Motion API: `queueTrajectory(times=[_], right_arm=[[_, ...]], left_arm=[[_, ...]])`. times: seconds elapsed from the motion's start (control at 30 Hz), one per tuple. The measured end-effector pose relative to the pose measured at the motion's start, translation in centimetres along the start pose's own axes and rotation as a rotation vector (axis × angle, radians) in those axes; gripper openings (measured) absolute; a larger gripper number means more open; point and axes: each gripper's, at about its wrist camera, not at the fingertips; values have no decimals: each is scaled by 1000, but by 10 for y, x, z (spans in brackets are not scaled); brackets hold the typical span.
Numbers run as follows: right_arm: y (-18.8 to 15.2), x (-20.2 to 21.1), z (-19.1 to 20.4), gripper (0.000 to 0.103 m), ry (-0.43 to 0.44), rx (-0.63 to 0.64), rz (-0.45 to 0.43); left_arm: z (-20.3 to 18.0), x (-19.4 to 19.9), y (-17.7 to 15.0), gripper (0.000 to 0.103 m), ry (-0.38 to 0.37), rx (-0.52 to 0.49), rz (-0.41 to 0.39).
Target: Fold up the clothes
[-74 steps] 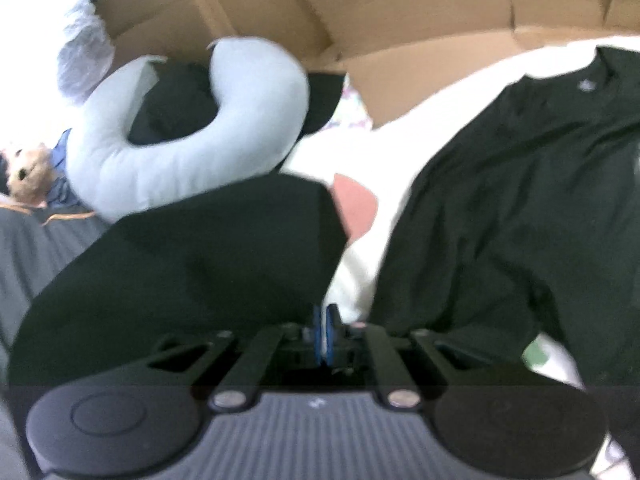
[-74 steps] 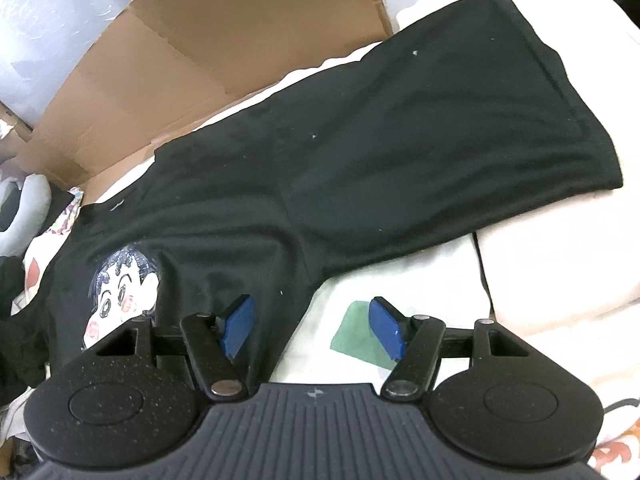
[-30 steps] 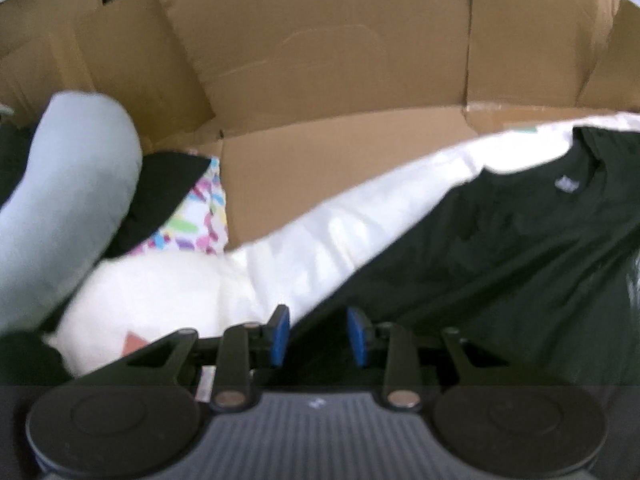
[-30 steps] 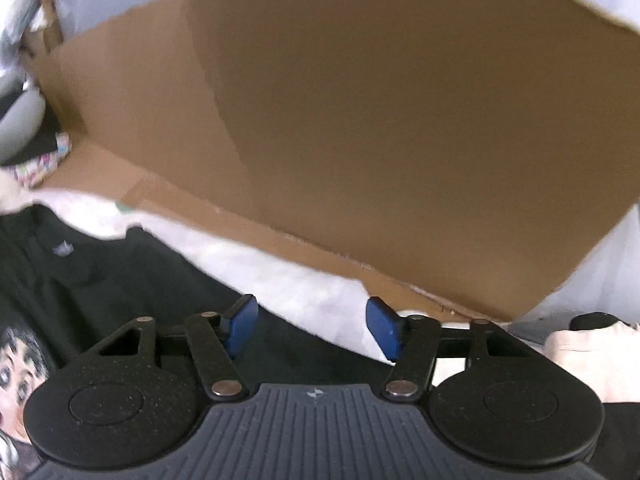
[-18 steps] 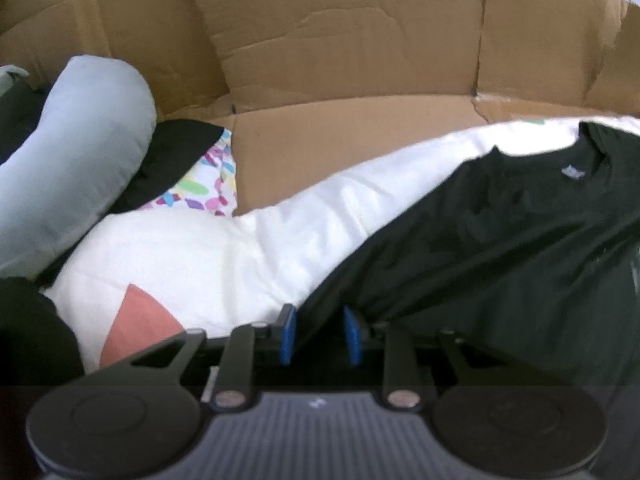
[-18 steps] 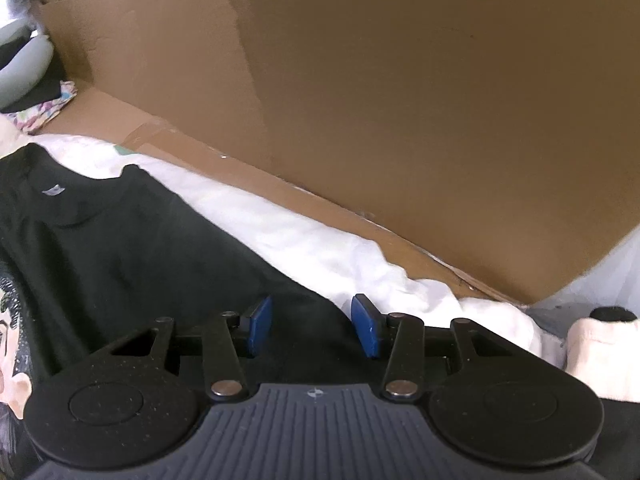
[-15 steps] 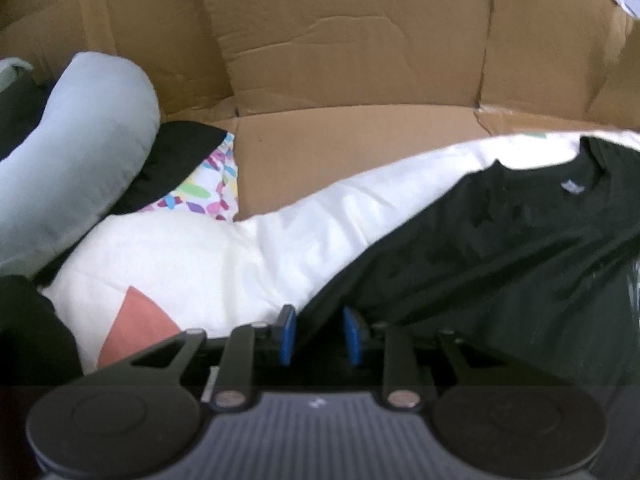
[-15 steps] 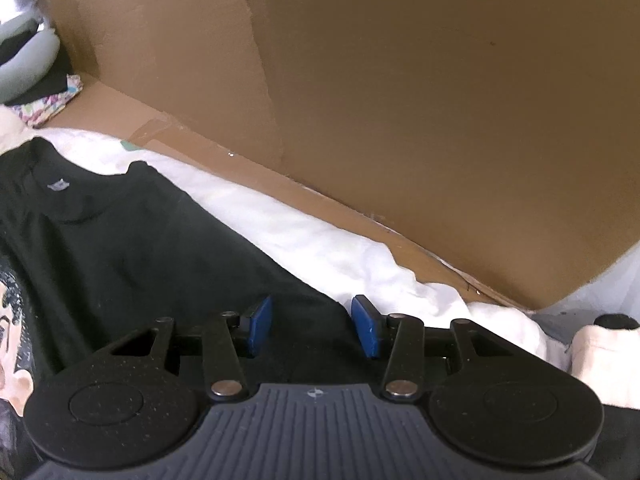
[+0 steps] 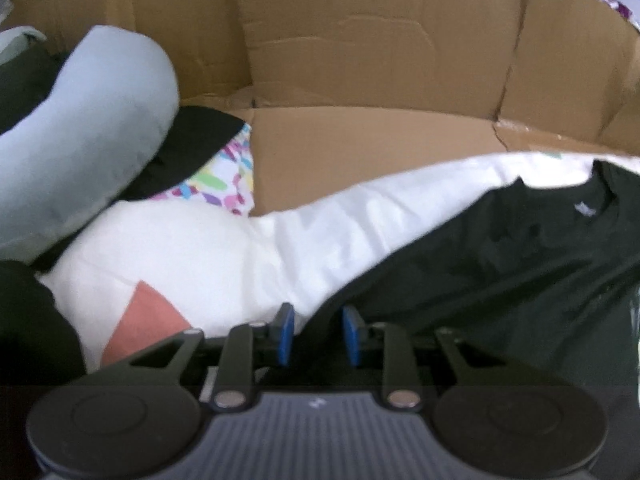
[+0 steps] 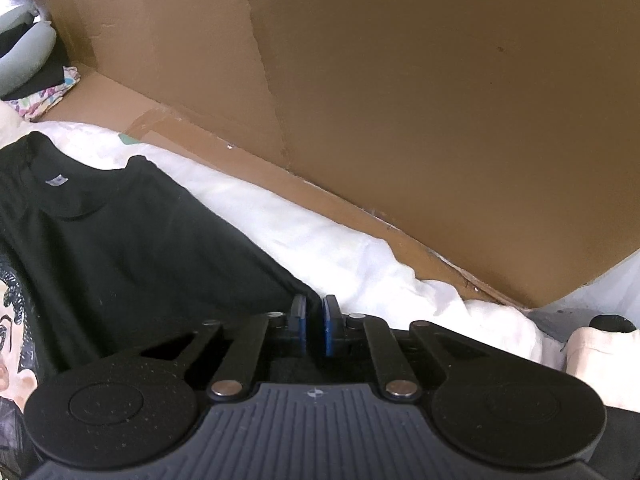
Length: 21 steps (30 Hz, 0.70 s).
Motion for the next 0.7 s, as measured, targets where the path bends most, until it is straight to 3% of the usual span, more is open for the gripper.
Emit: queueTrajectory(times=[0.07,0.1,0.3,0.33,0.4,0.43,0.47,0.57,0.6,0.7], right_arm=[[1,2,-1,48,-15,17,-8],[2,3,-2,53,-20,26,-14],[-5,0,2,54,-10,104,-8],[-6,0,4,51,-6,111,-6],[-7,0,5,30,1,120,-5],[-6,0,5,14,6,112,0],[-5,0,4,7,5,104,3],[-2,5,2,2,-1,69,13],[-1,8,0,2,-4,55,11],[-2,19,-5,1,-40,55,5]], left_arm=[[-4,-1,-3,28,5,-34,4],[-6,-2,-4,29,9,-50,5],[-10,-5,-7,30,29,-83,0],[-11,-6,-7,30,31,-92,-1],[-13,-7,-7,30,35,-103,-3],[-13,-7,-7,30,35,-103,-5],[-13,-8,-7,30,34,-102,-6],[-16,-8,-7,22,22,-122,-9],[-17,-8,-8,2,17,-128,-9],[-21,-4,-8,2,17,-152,-20]])
Point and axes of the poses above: each gripper's, at about its wrist camera, not at the fingertips, and x roughly against the way its jaws point, z to its left, y to its top, and after that the axes turned 2 degrees about -z, right-handed
